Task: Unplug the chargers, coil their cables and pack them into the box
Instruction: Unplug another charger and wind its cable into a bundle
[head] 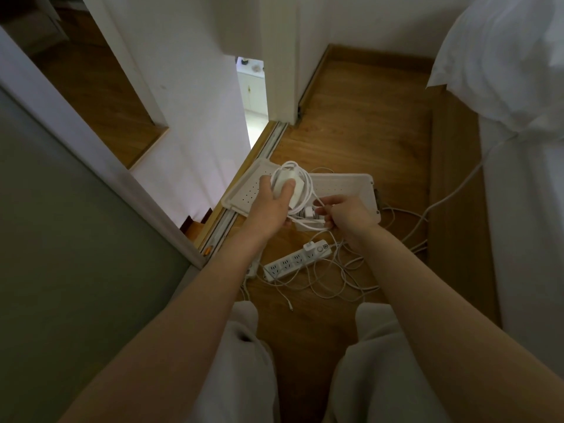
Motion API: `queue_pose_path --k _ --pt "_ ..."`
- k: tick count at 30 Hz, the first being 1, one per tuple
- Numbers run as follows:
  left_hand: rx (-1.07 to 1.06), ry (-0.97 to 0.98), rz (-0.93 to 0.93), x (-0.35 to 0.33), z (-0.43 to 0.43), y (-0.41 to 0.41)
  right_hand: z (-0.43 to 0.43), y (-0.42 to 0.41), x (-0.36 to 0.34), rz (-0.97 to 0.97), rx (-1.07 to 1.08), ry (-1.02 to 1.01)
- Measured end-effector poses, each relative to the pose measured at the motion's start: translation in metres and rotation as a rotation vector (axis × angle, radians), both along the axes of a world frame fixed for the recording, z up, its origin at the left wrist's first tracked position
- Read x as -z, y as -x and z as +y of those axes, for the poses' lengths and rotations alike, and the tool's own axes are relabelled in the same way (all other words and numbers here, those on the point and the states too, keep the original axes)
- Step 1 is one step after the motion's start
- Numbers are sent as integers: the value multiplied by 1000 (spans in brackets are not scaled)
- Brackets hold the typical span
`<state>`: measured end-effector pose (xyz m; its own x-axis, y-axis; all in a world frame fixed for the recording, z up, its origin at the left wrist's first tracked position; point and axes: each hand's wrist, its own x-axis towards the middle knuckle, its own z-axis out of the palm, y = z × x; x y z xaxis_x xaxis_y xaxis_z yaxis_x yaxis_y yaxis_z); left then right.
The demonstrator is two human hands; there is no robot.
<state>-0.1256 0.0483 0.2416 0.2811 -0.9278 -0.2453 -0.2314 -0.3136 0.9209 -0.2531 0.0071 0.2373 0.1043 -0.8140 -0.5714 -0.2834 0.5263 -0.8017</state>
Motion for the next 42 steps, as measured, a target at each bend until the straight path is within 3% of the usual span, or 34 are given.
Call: queue_pose_path --k 9,12,17,24,33,42 --pt "-84 -9 180 1 -1 -4 2 3 3 -16 -79 168" --pt "-134 52 170 -1 0 0 -1 0 6 103 -104 292" --pt "-149 65 162 -2 -2 -1 2 0 4 69 -137 391" --pt "-32 34 111 -1 0 -2 5 5 -4 -119 -74 314" --pt "38 1 374 -3 4 3 7 8 -10 -274 -98 283" --pt "-34 -25 246 2 3 8 23 -7 -7 25 -342 684"
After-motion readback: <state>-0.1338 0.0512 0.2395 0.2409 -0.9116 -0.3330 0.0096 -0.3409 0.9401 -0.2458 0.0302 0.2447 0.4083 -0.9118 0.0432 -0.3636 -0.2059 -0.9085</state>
